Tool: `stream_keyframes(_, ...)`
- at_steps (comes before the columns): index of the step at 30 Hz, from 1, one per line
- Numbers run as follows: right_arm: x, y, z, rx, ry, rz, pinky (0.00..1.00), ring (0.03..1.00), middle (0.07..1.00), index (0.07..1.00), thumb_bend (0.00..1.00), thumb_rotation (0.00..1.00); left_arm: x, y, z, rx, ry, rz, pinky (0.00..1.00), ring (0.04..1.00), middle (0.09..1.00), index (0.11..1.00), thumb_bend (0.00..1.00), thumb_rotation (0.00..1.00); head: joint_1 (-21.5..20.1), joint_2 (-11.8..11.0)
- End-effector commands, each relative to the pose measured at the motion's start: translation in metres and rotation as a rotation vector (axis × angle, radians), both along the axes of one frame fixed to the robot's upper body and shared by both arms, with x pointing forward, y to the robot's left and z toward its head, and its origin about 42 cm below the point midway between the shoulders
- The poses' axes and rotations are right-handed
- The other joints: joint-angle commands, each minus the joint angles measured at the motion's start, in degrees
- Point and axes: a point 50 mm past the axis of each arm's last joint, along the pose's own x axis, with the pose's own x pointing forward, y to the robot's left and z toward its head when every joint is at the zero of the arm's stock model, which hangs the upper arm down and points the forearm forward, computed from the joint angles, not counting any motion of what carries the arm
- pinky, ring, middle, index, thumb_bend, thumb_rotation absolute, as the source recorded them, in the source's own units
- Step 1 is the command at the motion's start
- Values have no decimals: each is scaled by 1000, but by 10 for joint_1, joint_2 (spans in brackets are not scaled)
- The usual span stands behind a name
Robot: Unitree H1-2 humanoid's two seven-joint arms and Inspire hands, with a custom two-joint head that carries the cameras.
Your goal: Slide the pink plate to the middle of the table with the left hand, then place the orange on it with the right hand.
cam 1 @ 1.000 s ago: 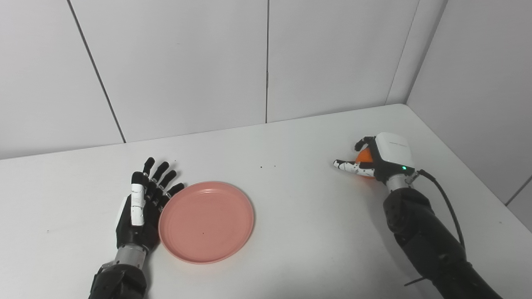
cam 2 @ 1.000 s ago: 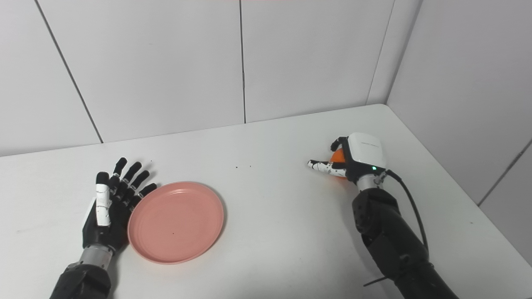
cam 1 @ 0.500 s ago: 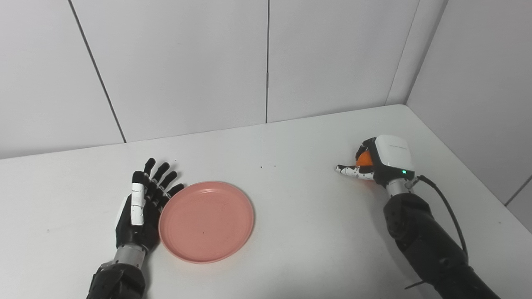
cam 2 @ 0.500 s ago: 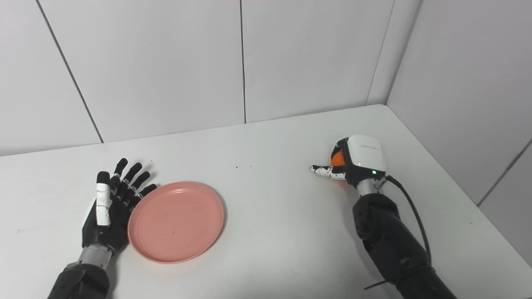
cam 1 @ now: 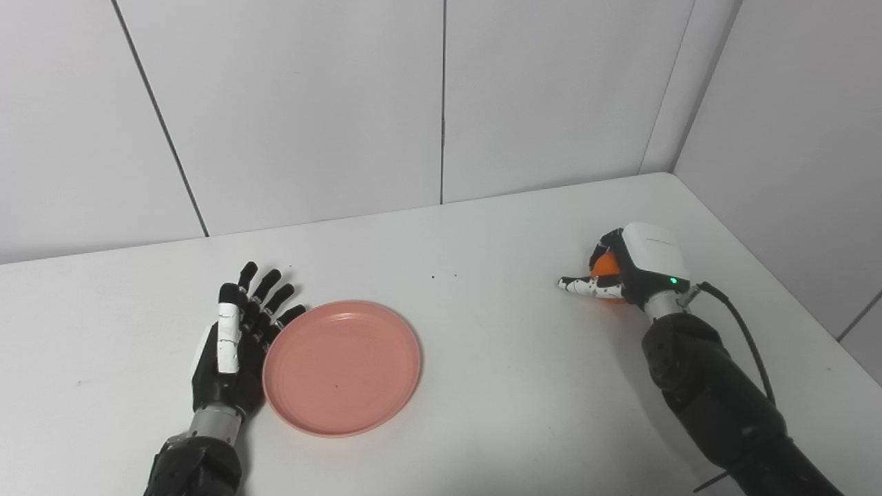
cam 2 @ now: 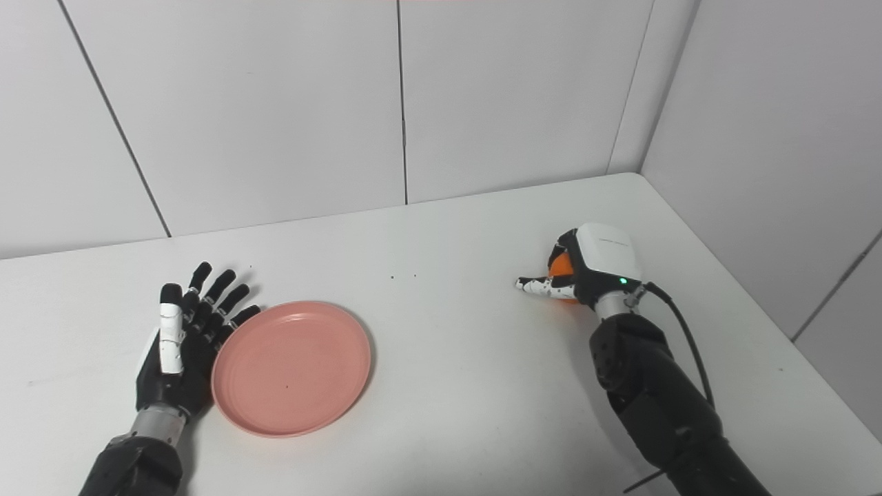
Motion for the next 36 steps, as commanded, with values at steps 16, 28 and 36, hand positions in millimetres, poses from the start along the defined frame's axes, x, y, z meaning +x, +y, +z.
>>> stream_keyframes(16, 15, 40, 99, -13, -238, 198, 109, 154, 216, 273, 510, 504, -13, -15, -22, 43, 106, 7, 719, 874, 912, 1000, 858, 862, 46, 7)
stream_keyframes(28, 5, 77, 137, 16, -327, 328, 133, 186, 263, 302, 490, 498, -16, -30, -23, 50, 113, 18, 707, 864, 898, 1000, 856, 873, 108, 5)
stream_keyframes(36, 2, 99, 146, 66, -360, 405, 73, 114, 174, 217, 490, 424, -19, -45, -23, 23, 128, 19, 718, 871, 894, 1000, 857, 829, 159, 3)
